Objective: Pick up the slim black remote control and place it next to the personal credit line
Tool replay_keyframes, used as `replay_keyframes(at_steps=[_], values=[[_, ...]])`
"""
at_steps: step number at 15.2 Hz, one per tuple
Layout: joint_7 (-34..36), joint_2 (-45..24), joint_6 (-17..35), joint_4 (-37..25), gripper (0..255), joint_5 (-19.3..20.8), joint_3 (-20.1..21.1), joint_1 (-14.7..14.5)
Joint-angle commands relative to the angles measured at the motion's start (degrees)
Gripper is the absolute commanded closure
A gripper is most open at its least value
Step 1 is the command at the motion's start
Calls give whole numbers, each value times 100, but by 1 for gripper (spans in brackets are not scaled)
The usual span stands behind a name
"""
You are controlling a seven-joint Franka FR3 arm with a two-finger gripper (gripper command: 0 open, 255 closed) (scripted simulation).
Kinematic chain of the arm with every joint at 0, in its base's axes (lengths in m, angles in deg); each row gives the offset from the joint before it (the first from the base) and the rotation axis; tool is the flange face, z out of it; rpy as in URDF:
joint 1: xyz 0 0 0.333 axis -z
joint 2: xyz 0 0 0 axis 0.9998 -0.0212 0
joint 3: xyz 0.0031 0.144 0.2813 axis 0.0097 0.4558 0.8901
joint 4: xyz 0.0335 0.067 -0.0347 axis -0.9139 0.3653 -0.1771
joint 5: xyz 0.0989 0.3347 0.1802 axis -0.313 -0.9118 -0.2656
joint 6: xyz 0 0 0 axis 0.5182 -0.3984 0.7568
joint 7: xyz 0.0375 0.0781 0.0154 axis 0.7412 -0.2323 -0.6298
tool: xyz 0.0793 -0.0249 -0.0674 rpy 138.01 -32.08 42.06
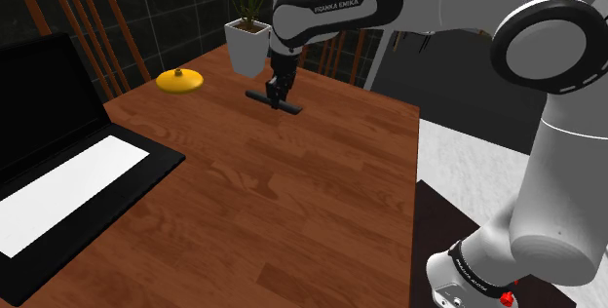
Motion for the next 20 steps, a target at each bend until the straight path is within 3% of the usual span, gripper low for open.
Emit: replay_keyframes(at_steps=[1,10,20], values=[[8,47,-95,-48,255,-3,3,-1],[1011,666,298,895,255,10,349,-657],[2253,879,510,1241,255,88,786,-1437]])
